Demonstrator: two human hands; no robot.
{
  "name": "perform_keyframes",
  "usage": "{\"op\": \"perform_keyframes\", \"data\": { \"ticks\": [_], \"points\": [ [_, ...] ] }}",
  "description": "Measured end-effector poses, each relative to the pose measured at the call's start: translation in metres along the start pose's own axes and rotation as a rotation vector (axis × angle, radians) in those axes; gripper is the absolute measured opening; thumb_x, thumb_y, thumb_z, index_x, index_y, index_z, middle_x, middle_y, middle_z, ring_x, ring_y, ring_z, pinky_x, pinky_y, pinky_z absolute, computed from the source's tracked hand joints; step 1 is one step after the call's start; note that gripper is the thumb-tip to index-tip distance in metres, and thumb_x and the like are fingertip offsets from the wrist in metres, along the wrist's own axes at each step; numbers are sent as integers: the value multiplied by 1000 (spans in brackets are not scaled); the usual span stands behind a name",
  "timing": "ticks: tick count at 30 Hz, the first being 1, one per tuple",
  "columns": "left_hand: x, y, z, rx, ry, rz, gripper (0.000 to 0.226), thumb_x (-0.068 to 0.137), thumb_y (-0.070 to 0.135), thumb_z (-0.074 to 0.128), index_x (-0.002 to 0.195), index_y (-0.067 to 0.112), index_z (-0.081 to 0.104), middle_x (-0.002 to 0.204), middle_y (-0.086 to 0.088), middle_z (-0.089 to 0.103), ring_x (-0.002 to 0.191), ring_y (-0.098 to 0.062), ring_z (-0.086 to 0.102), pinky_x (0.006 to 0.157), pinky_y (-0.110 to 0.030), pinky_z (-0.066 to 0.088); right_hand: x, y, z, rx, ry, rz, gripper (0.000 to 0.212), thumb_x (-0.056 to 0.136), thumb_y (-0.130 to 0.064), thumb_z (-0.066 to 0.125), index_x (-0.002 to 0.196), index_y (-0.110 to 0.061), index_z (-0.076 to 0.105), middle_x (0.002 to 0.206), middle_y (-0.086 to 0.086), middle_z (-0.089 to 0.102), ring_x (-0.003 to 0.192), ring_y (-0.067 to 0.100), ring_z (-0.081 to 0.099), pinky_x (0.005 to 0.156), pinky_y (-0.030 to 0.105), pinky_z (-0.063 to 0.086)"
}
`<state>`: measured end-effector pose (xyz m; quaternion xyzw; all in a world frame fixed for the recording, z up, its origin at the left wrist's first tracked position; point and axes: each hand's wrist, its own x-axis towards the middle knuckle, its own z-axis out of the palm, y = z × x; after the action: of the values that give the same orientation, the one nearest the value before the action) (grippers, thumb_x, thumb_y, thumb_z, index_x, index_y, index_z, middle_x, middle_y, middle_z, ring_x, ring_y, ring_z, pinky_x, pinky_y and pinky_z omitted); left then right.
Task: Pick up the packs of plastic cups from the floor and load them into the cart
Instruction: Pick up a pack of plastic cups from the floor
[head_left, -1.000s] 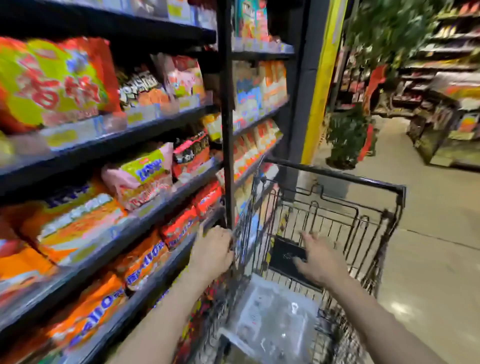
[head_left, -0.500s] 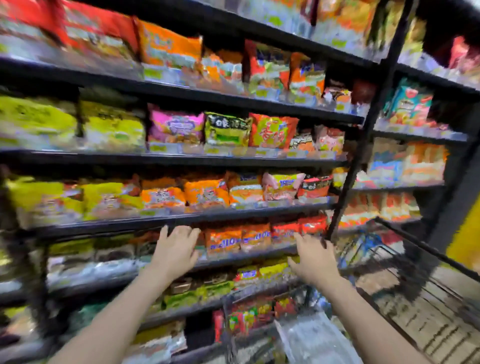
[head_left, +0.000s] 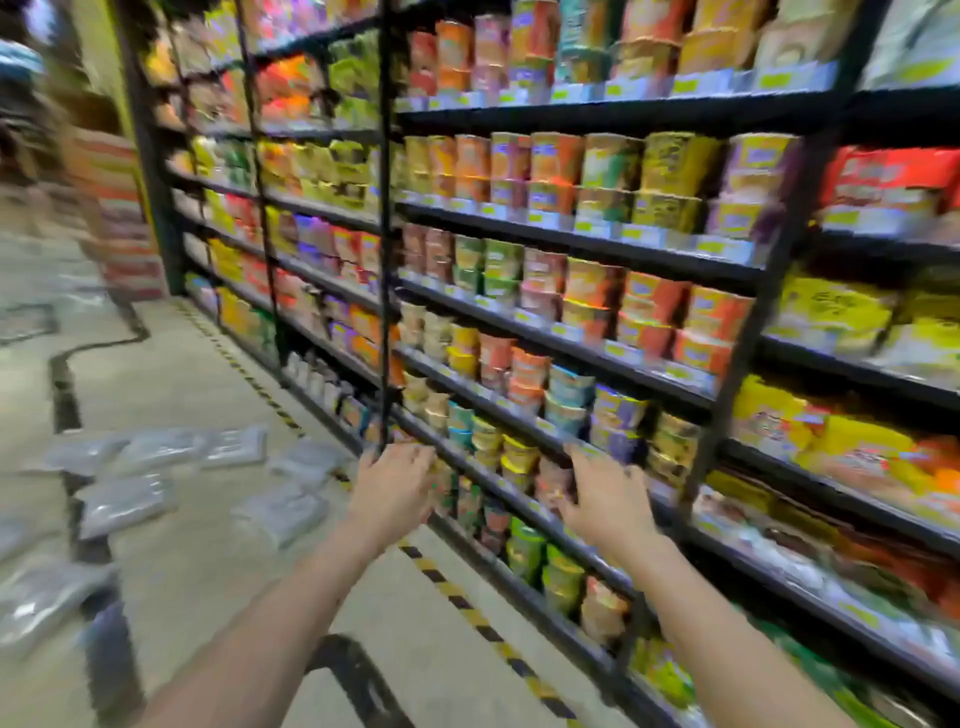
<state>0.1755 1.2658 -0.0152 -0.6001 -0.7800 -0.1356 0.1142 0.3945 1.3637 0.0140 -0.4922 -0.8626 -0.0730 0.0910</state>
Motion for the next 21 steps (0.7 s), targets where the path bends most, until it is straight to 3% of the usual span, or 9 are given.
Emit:
{"op": "perform_keyframes", "data": {
  "ticks": [2, 10, 15, 21],
  "points": [
    [-30, -79, -20, 68, -19, -134, 47, 91, 31, 44, 135, 15, 38, 134, -8, 50, 122, -28, 47, 102, -42, 32, 22, -91, 0, 70, -10, -118, 54, 87, -39, 47, 135, -20, 35, 130, 6, 54, 123, 25, 48, 104, 44, 35],
    [-179, -324, -88, 313, -33, -617, 48, 91, 38, 43, 135, 18, 36, 135, -5, 47, 125, -27, 44, 99, -40, 35, 46, -399, 5, 224, -82, -582, 58, 91, -41, 46, 142, -20, 28, 139, 5, 44, 129, 27, 41, 107, 47, 29],
    [-266, -433, -112, 354, -24, -889, 42, 89, 38, 46, 127, 19, 44, 126, -6, 54, 119, -28, 49, 93, -42, 38, 46, -536, 18, 246, -106, -783, 59, 89, -41, 47, 141, -19, 30, 135, 6, 49, 124, 28, 47, 102, 44, 35],
    [-326, -539, -122, 416, -35, -1081, 42, 88, 37, 48, 125, 17, 45, 125, -6, 54, 118, -27, 49, 93, -41, 40, 60, -674, 41, 297, -147, -946, 59, 86, -40, 51, 140, -22, 33, 134, 5, 52, 125, 26, 48, 103, 43, 36]
  ]
}}
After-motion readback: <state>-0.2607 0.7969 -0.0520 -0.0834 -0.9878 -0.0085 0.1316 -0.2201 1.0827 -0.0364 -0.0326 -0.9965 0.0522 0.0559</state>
